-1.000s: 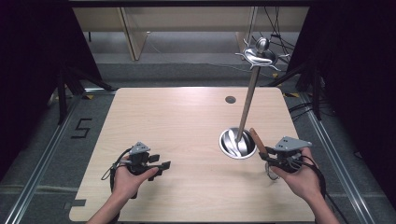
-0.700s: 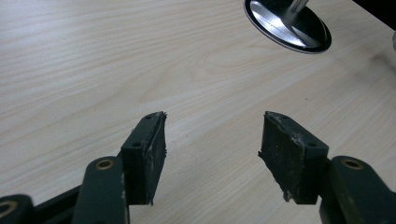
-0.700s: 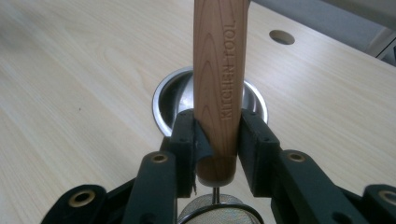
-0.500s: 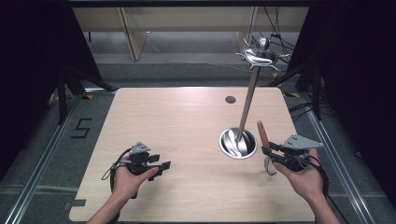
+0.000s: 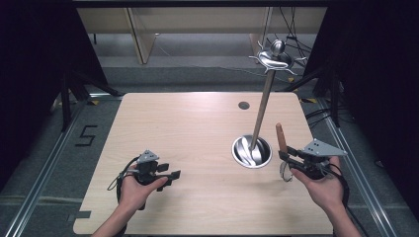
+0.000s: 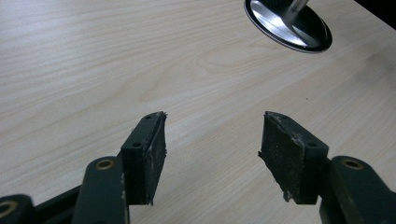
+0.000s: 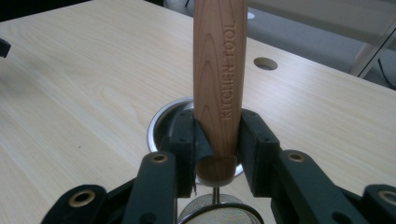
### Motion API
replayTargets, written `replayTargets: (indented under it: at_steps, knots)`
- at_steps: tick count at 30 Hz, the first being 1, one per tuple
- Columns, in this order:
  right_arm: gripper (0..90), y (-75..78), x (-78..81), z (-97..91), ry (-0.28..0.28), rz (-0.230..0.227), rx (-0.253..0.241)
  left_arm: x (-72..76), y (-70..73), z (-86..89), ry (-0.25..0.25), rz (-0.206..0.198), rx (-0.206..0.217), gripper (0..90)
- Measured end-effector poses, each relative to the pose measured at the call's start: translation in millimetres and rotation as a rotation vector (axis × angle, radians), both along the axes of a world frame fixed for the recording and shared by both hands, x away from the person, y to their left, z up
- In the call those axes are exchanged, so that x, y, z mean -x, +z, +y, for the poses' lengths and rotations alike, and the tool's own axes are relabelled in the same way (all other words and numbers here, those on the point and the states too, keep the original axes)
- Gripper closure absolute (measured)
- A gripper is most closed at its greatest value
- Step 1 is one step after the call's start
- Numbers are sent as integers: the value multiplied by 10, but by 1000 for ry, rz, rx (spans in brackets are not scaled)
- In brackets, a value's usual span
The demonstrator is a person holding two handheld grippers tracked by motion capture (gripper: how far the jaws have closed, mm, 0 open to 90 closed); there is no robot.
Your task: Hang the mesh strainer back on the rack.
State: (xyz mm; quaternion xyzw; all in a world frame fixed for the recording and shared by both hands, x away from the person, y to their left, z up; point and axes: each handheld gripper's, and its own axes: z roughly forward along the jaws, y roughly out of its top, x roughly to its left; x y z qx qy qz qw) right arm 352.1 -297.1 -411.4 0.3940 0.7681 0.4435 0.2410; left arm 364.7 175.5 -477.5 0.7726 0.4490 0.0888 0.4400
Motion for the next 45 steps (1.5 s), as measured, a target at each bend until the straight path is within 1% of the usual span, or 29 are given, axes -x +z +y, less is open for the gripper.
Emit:
replayTargets:
  at_steps: [1,5,6,7,9,10,11,12,16,18,19,22,23,24,26,27,30,31,32,33,35,36,37,39,40,41,43,44,45]
  knots:
    - [699,2,-18,-18,7,-17,10,-2,-2,-2,4,0,4,394]
    - [699,15,-37,-47,7,-32,9,-8,-4,-2,5,-2,7,394]
    - [699,20,-43,-54,1,-36,2,-7,-7,-11,13,-3,20,394]
    - [698,23,-37,-52,-7,-21,-9,-7,-7,-11,14,-3,21,393]
    - [699,49,-38,-69,-19,-31,-27,-11,-8,-13,15,-2,29,393]
    - [699,58,-55,-80,-9,-51,-25,-11,-8,-13,15,-2,29,394]
    - [698,68,-38,-73,-33,-34,-36,-13,-8,-10,15,-2,27,393]
    - [699,85,-32,-75,-29,-33,-47,-14,-8,-10,14,-2,25,394]
    - [699,120,-46,-88,-28,-75,-43,-7,-2,-11,17,-5,22,393]
    - [698,132,-58,-98,-20,-73,-39,-7,-1,-10,17,-5,22,394]
    - [699,148,-40,-83,-31,-70,-56,-6,-1,-10,17,-5,22,393]
    - [698,184,-52,-99,-28,-82,-53,-10,-6,-12,17,-4,29,393]
    - [699,203,-59,-105,-22,-101,-46,-11,-7,-13,18,-3,30,394]
    - [699,214,-42,-89,-39,-85,-69,-12,-6,-9,15,-2,23,394]
    - [698,221,-38,-89,-38,-82,-71,-13,-7,-10,15,-2,23,394]
    - [698,236,-40,-74,-51,-89,-90,-13,-8,-11,15,-1,22,394]
    - [699,260,-43,-82,-41,-89,-80,-12,-9,-15,17,-2,26,393]
    - [698,261,-49,-84,-36,-111,-79,-13,-8,-12,14,-2,21,393]
    - [698,286,-40,-73,-39,-105,-90,-12,-8,-13,14,-3,21,394]
    - [698,305,-52,-93,-18,-117,-64,-12,-9,-13,14,-3,20,394]
    - [698,310,-57,-75,-32,-131,-81,-12,-11,-15,14,-4,16,394]
    - [699,323,-50,-75,-15,-110,-84,-12,-11,-16,11,-3,17,394]
    - [699,340,-43,-47,-43,-115,-107,-12,-9,-16,12,-4,16,394]
    - [699,356,-55,-58,-20,-114,-102,-12,-8,-14,15,-4,20,394]
    - [698,370,-49,-53,-35,-126,-103,-12,-11,-18,20,-2,24,394]
    - [699,385,-57,-59,-22,-122,-102,-14,-12,-11,17,-1,15,394]
    - [698,396,-63,-70,-19,-139,-85,-12,-12,-18,19,-3,23,394]
    - [699,408,-48,-60,-32,-124,-98,-13,-8,-14,15,-4,17,394]
    - [699,418,-58,-56,-27,-140,-108,-12,-7,-15,15,-6,17,394]
